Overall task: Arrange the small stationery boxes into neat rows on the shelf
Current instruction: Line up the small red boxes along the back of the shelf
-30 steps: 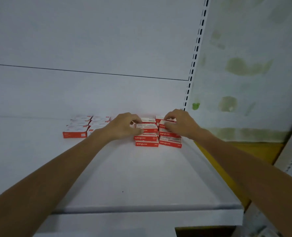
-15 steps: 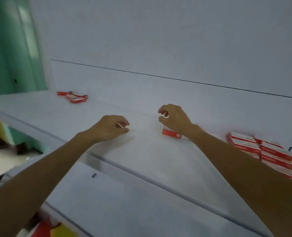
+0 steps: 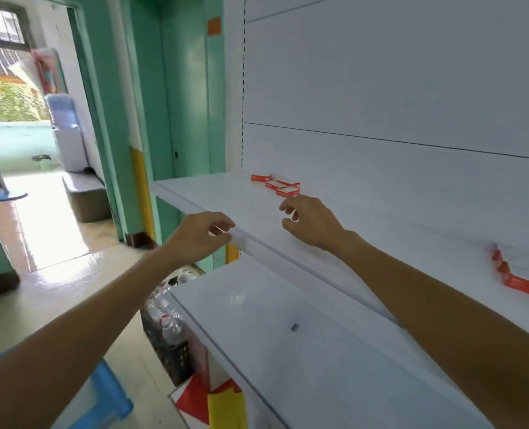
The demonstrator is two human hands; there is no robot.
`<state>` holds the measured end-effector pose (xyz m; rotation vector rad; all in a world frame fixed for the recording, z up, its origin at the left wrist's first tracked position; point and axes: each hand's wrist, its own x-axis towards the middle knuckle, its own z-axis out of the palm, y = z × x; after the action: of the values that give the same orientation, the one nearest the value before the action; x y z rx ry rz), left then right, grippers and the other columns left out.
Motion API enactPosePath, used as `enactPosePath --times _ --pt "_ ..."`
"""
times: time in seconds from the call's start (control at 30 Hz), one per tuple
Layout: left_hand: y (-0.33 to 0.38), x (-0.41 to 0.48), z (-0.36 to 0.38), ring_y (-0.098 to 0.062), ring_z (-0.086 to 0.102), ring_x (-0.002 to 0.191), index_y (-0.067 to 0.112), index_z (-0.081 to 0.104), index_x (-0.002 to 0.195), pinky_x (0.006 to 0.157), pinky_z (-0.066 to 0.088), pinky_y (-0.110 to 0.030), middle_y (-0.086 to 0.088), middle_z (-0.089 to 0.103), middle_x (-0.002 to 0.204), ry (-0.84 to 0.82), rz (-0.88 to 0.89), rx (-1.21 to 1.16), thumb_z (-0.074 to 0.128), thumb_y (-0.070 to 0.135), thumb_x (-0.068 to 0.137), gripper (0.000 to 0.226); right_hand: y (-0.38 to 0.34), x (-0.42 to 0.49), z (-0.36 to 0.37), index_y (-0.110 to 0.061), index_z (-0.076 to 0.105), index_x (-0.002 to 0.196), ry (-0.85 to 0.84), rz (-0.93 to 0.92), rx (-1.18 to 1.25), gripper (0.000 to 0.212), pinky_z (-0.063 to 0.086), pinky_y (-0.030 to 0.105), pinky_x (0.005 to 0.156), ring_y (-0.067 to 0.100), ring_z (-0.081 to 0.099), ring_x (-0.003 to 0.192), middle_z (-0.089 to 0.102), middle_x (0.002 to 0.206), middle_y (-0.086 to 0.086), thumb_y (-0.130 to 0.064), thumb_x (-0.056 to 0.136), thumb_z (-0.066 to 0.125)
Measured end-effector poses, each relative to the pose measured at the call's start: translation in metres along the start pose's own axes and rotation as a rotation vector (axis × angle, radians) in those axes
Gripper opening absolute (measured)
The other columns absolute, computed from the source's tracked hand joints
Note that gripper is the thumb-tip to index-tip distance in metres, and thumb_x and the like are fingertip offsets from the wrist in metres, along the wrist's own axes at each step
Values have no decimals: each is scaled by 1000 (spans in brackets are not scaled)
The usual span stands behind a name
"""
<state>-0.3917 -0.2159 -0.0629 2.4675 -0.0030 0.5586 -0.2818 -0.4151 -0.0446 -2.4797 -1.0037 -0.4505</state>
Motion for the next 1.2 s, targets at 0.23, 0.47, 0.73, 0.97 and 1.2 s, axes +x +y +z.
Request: enactPosePath --times 0.23,0.47,0.73,0.97,1.2 --pt "-51 19 -16 -9 54 84 11 63 104 73 37 -16 3 61 95 15 -35 -4 59 14 86 19 -10 34 31 -12 58 114 -42 52 42 29 46 33 88 19 56 98 61 112 5 -21 87 56" --pt "-72 66 -6 -6 57 83 15 64 101 68 38 -4 4 63 97 -15 78 3 60 14 85 17 -5 94 49 -9 60 114 -28 50 61 29 47 35 88 20 57 97 61 111 6 -18 86 57" --pt "-102 167 -4 -10 57 89 14 64 104 78 42 -16 0 63 103 -56 121 56 61 17 85 20 52 184 46 -11 60 110 79 156 84 27 48 36 87 21 58 93 61 107 7 -19 84 61" --pt "-137 259 11 -6 57 84 19 64 100 66 37 -3 3 64 101 -55 122 -1 61 19 85 16 111 234 61 -11 60 109 5 345 0 28 47 32 85 20 56 100 59 115 9 -22 83 60" --pt "-162 320 46 -9 58 89 22 64 95 73 38 -13 3 63 104 -123 149 -117 61 19 84 12 142 258 81 -10 58 113 -34 439 -79 31 45 28 83 19 55 103 58 119 8 -23 85 60"
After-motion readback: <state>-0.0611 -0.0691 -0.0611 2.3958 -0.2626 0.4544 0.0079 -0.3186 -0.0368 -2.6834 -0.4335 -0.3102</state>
